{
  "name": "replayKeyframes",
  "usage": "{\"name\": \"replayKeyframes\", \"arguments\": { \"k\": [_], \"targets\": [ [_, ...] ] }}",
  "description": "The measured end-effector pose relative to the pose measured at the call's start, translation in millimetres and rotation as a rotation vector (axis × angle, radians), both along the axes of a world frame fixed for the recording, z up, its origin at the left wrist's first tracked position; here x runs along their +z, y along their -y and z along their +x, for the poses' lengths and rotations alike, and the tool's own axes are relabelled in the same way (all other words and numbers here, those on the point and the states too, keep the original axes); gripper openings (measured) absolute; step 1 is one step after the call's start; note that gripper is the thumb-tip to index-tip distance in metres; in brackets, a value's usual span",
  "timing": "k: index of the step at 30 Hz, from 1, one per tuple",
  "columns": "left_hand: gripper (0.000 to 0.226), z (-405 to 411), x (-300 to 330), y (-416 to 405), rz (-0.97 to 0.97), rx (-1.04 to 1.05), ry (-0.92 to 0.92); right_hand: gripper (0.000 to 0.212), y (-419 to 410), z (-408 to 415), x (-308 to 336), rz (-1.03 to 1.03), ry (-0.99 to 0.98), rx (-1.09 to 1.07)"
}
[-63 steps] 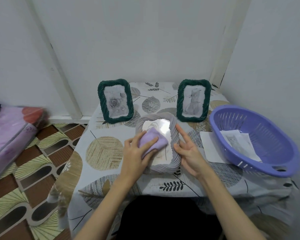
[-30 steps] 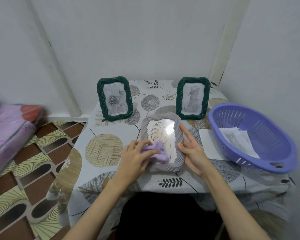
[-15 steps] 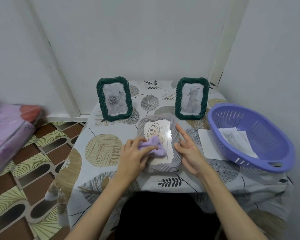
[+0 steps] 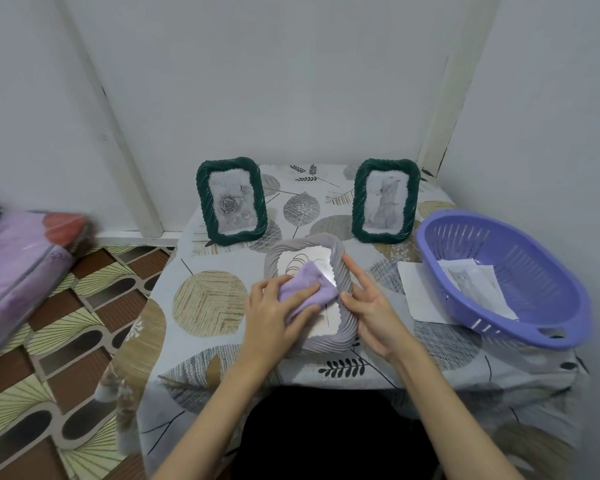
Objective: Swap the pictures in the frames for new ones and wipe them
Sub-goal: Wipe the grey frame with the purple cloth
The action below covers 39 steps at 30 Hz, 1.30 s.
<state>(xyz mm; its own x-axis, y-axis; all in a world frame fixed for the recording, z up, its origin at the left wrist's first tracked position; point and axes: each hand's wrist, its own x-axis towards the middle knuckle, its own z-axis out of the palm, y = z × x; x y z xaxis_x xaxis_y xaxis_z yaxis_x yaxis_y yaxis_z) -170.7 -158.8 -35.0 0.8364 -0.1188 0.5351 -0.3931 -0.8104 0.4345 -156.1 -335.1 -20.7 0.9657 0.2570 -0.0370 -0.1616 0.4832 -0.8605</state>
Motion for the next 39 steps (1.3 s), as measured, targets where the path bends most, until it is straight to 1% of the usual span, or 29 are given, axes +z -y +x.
{"name": "replayKeyframes", "arguments": {
  "k": [3,6,8,9,11,12,14,15,17,21,25,26,28,30,33,36,39],
  "targets": [
    [0.048,1,8,-3,-0.024,-0.017,-0.039,0.063,3,2,1,0.037,-0.003,-0.005],
    [0.054,-3,17,-11,-0.044,-0.04,-0.183,0.064,6,2,1,0.001,0.018,0.036],
    [0.052,-6,17,-11,-0.015,-0.024,-0.263,0.064,6,2,-3,-0.014,0.03,0.043],
    [0.051,-8,15,-11,0.001,-0.01,-0.284,0.066,4,2,-5,-0.005,0.027,0.039],
    [0.051,-11,10,-13,0.009,0.013,-0.32,0.08,4,1,-9,0.029,0.011,0.04],
    [0.051,-12,8,-15,-0.001,0.016,-0.338,0.083,5,1,-11,0.043,0.003,0.036],
    [0.05,-15,2,-20,-0.064,0.005,-0.36,0.073,5,0,-13,0.057,-0.012,0.024],
    [0.05,-15,1,-21,-0.106,-0.003,-0.363,0.069,5,-1,-13,0.06,-0.013,0.026],
    [0.051,-16,0,-23,-0.174,-0.016,-0.362,0.069,4,-2,-12,0.053,0.003,0.031],
    [0.052,-15,7,-25,-0.188,-0.026,-0.332,0.064,2,-1,-2,0.024,0.026,0.003],
    [0.049,-10,16,-32,-0.18,-0.013,-0.271,0.079,-2,-1,3,0.049,0.052,0.045],
    [0.049,-10,18,-30,-0.168,-0.027,-0.258,0.083,-3,0,3,0.053,0.055,0.042],
    [0.048,-13,23,-22,-0.085,-0.072,-0.239,0.092,0,4,5,0.062,0.071,0.02],
    [0.049,-18,25,-20,-0.013,-0.096,-0.217,0.095,4,8,9,0.065,0.086,0.019],
    [0.054,-13,28,-33,-0.019,-0.01,-0.195,0.094,9,10,11,0.05,0.101,0.073],
    [0.049,-4,33,-33,0.014,0.037,-0.2,0.095,7,9,9,0.016,0.097,0.082],
    [0.046,-6,38,-22,0.093,-0.073,-0.22,0.102,10,11,13,0.041,0.083,0.047]
  ]
}}
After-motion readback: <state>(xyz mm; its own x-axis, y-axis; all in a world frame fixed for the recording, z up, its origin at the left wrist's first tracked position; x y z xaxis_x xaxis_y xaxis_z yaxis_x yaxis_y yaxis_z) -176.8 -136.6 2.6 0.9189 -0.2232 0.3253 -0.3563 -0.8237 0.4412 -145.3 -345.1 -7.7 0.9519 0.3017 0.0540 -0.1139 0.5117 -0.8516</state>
